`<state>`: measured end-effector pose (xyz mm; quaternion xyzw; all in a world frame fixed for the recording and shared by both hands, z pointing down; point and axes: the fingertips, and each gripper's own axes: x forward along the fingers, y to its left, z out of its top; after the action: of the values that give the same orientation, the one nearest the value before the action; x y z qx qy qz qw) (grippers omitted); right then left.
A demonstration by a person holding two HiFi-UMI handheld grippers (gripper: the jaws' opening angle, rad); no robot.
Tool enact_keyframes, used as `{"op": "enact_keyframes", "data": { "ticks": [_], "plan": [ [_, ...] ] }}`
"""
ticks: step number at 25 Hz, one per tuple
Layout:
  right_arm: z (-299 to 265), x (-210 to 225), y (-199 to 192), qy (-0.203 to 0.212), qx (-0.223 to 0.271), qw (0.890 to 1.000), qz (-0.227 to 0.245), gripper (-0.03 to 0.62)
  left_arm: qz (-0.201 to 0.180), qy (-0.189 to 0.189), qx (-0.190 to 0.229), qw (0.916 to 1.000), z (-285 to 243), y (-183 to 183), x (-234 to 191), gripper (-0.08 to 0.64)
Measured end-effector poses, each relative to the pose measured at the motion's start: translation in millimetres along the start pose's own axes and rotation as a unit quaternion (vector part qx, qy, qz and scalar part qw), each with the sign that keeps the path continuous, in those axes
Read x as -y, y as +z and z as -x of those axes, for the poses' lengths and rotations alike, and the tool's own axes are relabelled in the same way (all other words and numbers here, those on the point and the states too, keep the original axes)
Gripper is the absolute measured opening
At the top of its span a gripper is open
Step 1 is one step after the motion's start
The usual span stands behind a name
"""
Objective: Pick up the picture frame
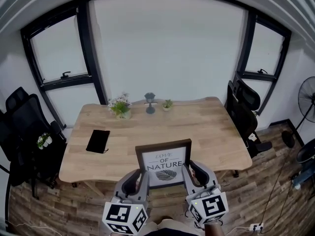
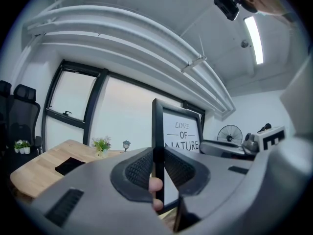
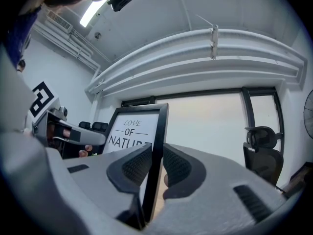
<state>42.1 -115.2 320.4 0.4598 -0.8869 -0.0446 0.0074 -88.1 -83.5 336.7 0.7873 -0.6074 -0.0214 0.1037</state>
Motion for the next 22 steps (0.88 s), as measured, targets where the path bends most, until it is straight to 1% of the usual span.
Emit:
{"op": "enact_keyframes", "data": {
  "ticks": [10,17,22],
  "plan": [
    [3,20,-3,0.007,-0.004,1.000,-0.006,0.072,-0.002,0.009,-0.011,0.9999,-13,-3,15,0.067],
    [9,36,-5,0.000,-0.006,1.000,-0.013,0.072,-0.007,0.000,-0.015,0.9999,-23,-3,30,0.067],
    [9,41,-5,-0.004,-0.007,1.000,-0.013,0.072,-0.009,-0.003,-0.018,0.9998,-28,-4,31,0.067]
  ]
}}
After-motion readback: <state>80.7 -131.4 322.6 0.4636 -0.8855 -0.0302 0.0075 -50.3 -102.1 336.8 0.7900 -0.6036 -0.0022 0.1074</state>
